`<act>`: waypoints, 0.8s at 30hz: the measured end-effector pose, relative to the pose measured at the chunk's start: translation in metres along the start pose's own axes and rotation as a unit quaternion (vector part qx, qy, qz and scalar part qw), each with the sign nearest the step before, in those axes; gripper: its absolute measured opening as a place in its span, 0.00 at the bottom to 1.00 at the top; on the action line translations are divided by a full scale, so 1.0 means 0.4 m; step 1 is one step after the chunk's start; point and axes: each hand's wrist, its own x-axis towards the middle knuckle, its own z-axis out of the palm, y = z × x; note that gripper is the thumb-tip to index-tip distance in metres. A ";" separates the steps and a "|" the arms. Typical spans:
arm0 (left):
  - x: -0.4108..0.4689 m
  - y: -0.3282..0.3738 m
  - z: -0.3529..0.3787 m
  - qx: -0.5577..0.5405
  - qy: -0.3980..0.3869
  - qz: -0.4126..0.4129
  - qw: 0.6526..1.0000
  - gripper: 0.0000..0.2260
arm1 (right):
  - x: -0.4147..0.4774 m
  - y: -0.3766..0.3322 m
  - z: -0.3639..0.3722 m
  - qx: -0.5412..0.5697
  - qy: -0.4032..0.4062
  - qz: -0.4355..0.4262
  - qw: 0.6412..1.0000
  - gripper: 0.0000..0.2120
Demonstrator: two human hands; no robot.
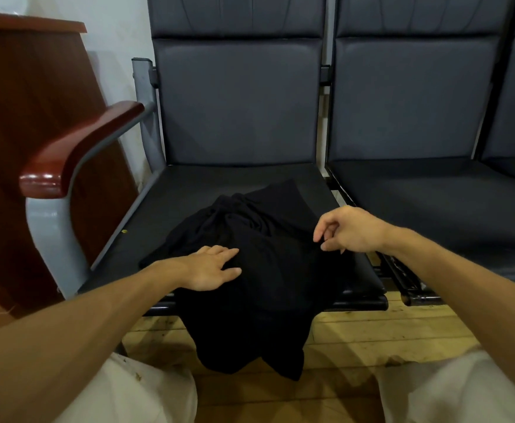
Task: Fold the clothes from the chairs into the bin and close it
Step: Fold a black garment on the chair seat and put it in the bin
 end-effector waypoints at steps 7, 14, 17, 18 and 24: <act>0.063 -0.004 -0.004 0.064 0.032 -0.051 0.996 0.30 | -0.072 0.041 -0.023 -0.238 -0.033 0.100 0.965 0.10; 0.038 0.026 -0.011 0.050 0.050 -0.002 0.997 0.24 | -0.074 0.009 0.061 -0.216 -0.023 -0.079 0.973 0.13; 0.003 0.018 -0.013 0.045 0.076 0.010 0.996 0.22 | -0.059 0.009 0.076 -0.281 -0.090 -0.011 0.955 0.23; -0.009 0.012 -0.015 0.037 0.081 0.009 0.996 0.21 | -0.051 0.008 0.077 -0.296 -0.093 0.004 0.951 0.25; -0.075 -0.053 -0.011 -0.010 0.059 -0.031 0.998 0.25 | 0.002 -0.005 0.108 -0.319 -0.126 0.046 0.938 0.26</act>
